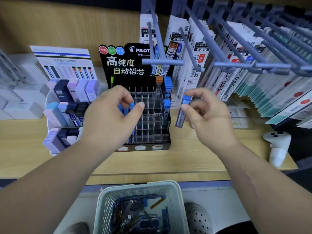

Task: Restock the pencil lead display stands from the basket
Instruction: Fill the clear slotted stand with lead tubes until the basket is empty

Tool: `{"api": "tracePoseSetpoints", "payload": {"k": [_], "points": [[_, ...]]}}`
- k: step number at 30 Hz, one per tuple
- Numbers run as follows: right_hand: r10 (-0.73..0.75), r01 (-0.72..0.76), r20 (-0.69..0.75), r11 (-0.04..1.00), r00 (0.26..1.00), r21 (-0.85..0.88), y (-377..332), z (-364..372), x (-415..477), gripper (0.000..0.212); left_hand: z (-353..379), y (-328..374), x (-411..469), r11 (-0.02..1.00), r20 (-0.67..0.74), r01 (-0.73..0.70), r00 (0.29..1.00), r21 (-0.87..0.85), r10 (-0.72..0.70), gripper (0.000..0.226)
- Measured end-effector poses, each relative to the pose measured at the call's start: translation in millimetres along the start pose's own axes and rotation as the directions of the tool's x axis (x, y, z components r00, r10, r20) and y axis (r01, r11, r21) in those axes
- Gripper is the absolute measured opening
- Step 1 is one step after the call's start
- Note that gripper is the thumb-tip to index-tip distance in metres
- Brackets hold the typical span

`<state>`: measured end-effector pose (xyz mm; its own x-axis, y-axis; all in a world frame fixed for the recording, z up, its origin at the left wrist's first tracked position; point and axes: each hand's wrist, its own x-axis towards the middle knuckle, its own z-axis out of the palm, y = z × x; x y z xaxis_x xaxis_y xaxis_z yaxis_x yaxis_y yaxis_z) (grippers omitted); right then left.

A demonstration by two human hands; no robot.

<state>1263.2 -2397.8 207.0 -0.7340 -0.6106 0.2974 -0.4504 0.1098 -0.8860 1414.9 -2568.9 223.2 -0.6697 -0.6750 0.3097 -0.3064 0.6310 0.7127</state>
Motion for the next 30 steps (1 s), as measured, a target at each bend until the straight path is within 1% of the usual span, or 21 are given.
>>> {"api": "tracePoseSetpoints", "payload": {"k": [2, 4, 6, 8, 10, 12, 15, 18, 22, 27, 30], "points": [[0.004, -0.003, -0.026, 1.0, 1.0, 0.026, 1, 4, 5, 0.03, -4, -18, 5, 0.96, 0.016, -0.168, 0.986, 0.225, 0.169, 0.025], [-0.012, 0.013, -0.037, 1.0, 0.999, 0.017, 2, 9, 9, 0.031, -4, -34, 7, 0.9, 0.078, -0.255, 0.967, 0.354, 0.243, 0.041], [-0.039, 0.038, -0.063, 0.999, 0.997, -0.012, 3, 12, 13, 0.032, -3, -44, 8, 0.842, 0.138, -0.307, 0.952, 0.444, 0.274, 0.055], [-0.061, 0.057, -0.088, 0.998, 0.994, -0.038, 6, 15, 16, 0.03, -3, -51, 7, 0.797, 0.188, -0.344, 0.939, 0.497, 0.289, 0.066], [-0.059, 0.056, -0.079, 0.998, 0.995, -0.038, 7, 20, 17, 0.026, -3, -54, 5, 0.764, 0.252, -0.358, 0.932, 0.538, 0.259, 0.079], [-0.047, 0.045, -0.059, 0.998, 0.997, -0.038, 9, 24, 18, 0.026, -3, -55, 3, 0.745, 0.299, -0.361, 0.927, 0.56, 0.225, 0.09], [-0.03, 0.026, -0.054, 0.997, 0.998, -0.068, 12, 27, 19, 0.028, -4, -54, 2, 0.745, 0.314, -0.355, 0.927, 0.565, 0.203, 0.099], [-0.027, 0.022, -0.036, 0.992, 0.999, -0.128, 16, 28, 20, 0.026, -4, -54, 0, 0.749, 0.313, -0.358, 0.926, 0.557, 0.21, 0.098], [-0.068, 0.062, -0.015, 0.972, 0.998, -0.226, 22, 32, 20, 0.023, -4, -55, 0, 0.74, 0.305, -0.373, 0.923, 0.559, 0.235, 0.096], [-0.008, -0.008, -0.068, 0.97, 0.998, -0.243, 25, 36, 21, 0.022, -3, -56, 0, 0.731, 0.3, -0.382, 0.921, 0.565, 0.249, 0.095], [0.035, -0.054, -0.081, 0.968, 0.996, -0.244, 22, 37, 20, 0.026, -4, -55, 0, 0.727, 0.301, -0.388, 0.919, 0.567, 0.256, 0.095]]}}
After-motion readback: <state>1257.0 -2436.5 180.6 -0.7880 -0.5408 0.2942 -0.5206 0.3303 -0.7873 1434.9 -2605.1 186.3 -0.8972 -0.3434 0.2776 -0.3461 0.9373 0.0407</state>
